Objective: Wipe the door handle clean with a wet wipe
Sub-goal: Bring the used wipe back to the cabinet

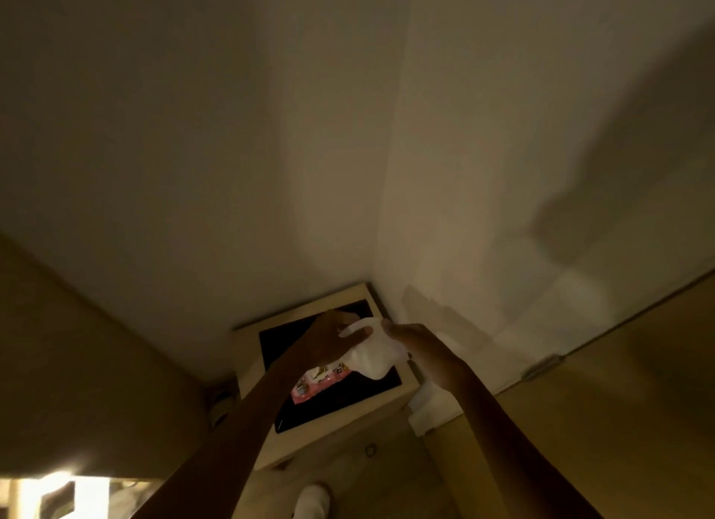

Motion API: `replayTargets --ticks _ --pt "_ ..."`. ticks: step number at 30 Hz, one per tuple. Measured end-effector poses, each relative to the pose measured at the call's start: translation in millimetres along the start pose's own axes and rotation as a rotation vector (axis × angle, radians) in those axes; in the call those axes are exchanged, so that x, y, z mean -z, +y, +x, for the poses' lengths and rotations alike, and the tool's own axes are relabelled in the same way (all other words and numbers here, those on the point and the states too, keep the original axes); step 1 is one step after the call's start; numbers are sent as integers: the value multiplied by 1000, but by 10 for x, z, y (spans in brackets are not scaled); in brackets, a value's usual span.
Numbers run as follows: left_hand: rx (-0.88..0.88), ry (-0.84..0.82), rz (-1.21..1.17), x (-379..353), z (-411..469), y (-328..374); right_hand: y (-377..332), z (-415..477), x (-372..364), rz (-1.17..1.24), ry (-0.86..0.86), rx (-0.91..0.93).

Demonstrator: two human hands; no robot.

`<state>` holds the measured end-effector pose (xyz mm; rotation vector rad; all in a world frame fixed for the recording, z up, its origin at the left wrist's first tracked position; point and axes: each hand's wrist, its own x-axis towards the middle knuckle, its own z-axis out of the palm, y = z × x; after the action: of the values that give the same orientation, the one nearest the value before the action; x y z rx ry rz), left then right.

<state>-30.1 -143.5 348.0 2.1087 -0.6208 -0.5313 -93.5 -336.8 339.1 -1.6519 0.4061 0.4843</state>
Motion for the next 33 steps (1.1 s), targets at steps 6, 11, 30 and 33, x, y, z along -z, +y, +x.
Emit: replayTargets --ticks 6,11,30,33 --pt "46 -188 138 46 280 -340 56 245 68 100 42 61" --pt "112 -177 136 -61 585 -556 231 534 153 42 174 20" --pt "281 -87 195 -742 1490 -2072 1416 1954 179 -225 422 -79" --pt "220 -82 249 -950 1661 -2313 1768 2160 152 -254 551 -58"
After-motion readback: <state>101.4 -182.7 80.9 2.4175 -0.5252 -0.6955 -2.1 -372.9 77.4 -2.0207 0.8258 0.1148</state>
